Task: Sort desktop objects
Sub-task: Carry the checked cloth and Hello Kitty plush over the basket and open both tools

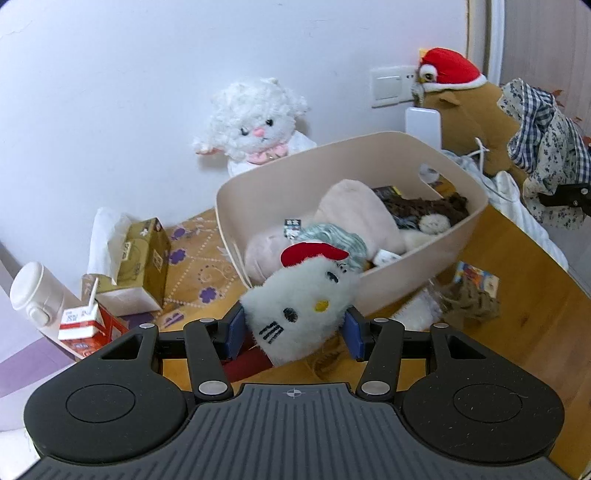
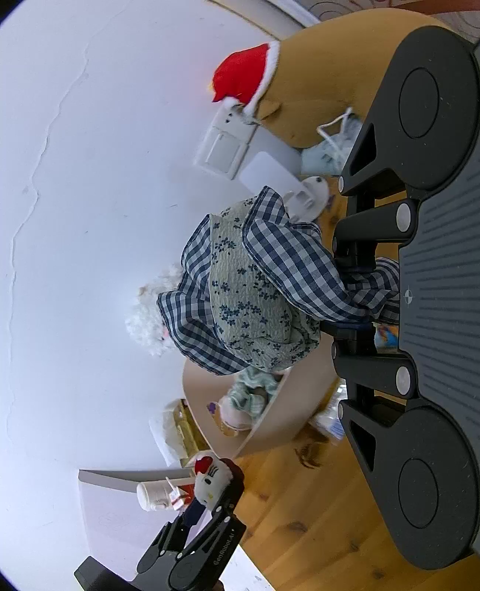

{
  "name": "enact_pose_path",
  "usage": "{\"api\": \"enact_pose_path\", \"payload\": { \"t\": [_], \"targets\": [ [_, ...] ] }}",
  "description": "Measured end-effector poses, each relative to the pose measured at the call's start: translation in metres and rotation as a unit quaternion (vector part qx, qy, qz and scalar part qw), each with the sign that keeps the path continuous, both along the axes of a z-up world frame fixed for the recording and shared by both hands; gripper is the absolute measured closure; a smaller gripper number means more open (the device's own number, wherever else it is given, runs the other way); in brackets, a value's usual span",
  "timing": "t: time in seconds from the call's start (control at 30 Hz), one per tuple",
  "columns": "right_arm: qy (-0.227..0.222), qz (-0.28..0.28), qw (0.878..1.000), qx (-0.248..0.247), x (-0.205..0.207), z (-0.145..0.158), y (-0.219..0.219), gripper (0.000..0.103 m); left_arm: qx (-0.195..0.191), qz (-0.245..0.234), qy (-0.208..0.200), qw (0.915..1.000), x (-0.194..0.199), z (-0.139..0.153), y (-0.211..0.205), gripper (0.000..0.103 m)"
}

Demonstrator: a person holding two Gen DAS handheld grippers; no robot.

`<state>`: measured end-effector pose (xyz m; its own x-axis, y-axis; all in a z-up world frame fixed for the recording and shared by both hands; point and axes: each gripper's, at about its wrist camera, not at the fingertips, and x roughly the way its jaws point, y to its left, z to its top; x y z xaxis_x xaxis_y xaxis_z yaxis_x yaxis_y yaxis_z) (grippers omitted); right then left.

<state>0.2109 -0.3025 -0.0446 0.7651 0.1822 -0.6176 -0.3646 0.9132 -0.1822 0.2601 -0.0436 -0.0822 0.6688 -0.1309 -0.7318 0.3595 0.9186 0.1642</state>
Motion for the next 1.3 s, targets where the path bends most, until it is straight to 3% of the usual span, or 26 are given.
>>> {"api": "enact_pose_path", "payload": {
  "t": [0.53,1.0,1.17,1.3],
  "targets": [
    [-0.010,0.008,1.000,-0.012,0.070,0.003,0.009,0.082,0.020,-0.013,-0.023,0.9995,0.059,0.004,-0.030,0.049],
    [0.040,0.059,0.996,-0.059,0.119,-0.031,0.023,0.080,0.037,-0.004,0.010,0.9993,0.096,-0.026,-0.059,0.049],
    [0.058,0.070,0.994,-0.058,0.133,-0.045,0.031,0.074,0.037,0.018,0.026,0.9988,0.106,-0.039,-0.061,0.048],
    [0.069,0.080,0.992,-0.062,0.139,-0.054,0.038,0.061,0.035,0.031,0.024,0.9986,0.108,-0.042,-0.061,0.044]
  ]
}}
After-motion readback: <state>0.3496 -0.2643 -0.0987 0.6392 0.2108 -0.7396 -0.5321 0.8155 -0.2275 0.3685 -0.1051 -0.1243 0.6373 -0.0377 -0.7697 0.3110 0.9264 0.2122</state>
